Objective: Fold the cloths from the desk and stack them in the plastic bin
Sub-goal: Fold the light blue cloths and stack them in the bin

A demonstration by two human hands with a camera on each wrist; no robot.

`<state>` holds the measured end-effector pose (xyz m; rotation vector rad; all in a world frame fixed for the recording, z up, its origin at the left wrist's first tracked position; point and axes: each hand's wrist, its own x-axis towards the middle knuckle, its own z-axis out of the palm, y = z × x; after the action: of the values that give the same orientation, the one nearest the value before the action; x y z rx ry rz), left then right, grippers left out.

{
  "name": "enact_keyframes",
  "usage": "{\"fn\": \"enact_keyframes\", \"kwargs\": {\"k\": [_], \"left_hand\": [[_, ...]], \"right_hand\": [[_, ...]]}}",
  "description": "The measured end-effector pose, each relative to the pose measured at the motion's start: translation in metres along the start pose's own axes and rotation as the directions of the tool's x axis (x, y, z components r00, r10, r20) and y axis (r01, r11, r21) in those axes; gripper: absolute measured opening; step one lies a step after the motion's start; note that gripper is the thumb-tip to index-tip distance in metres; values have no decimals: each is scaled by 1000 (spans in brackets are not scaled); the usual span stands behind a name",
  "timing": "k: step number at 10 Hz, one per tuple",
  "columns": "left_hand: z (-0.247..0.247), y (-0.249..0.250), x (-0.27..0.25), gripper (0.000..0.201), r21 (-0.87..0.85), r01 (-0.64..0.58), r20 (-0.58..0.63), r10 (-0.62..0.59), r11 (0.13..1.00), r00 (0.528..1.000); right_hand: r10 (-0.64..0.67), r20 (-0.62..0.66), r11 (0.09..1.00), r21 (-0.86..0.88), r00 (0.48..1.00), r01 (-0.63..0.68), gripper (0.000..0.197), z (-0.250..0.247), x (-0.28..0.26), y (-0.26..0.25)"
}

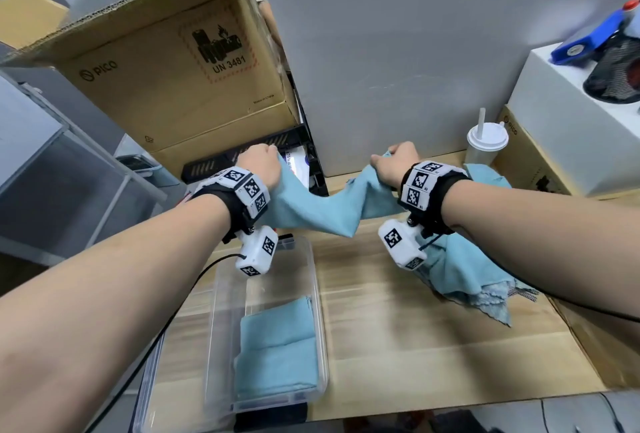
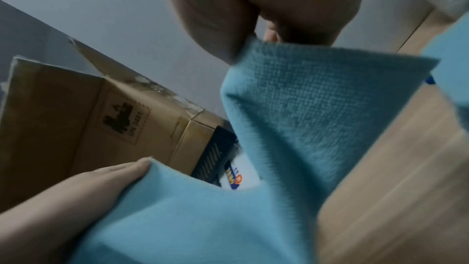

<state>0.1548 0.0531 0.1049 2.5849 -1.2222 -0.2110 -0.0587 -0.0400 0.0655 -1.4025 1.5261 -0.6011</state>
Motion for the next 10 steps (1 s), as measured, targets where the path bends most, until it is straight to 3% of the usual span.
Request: {"fn": "enact_keyframes", "kwargs": {"k": [1,2,3,4,5,6,7,8,9,10], "left_hand": [[-7,-19,3,45,-2,70,-39,-70,998,997],[-13,-44,8,45,-14,130,3,-130,991,992],[-13,-52,6,43,-24,182,143,-177,983,974],[-12,-53,5,43,-35,226,165,-218,973,962],[-13,-58,10,45,-47,267,176,-255,963,951],[-11,-61,11,47,-58,271,164,-258,961,952],[-6,-65,13,50,-79,256,127,-245,964,961],[-2,-68,15,47,-139,265,131,-247,954,960],[0,-71,13,69,-193,308,275,-250,931,928],[6,-74,15,78,-274,329,398,-204,904,894]], "right_hand": [[-24,-60,997,-71,998,20,42,-16,7,11],[79,75,951,-305,994,-53,56,-37,13,27],[216,227,911,-397,950,-112,65,-51,9,34],[309,363,931,-307,879,-200,82,-48,14,47],[360,649,930,-194,670,-311,69,-38,26,61],[356,697,900,-77,622,-429,27,-34,10,58],[340,653,872,52,677,-487,9,-31,7,61],[305,547,877,157,780,-454,11,-27,8,58],[312,411,872,234,857,-430,34,-24,19,58],[353,362,889,158,863,-430,57,-23,26,65]]}}
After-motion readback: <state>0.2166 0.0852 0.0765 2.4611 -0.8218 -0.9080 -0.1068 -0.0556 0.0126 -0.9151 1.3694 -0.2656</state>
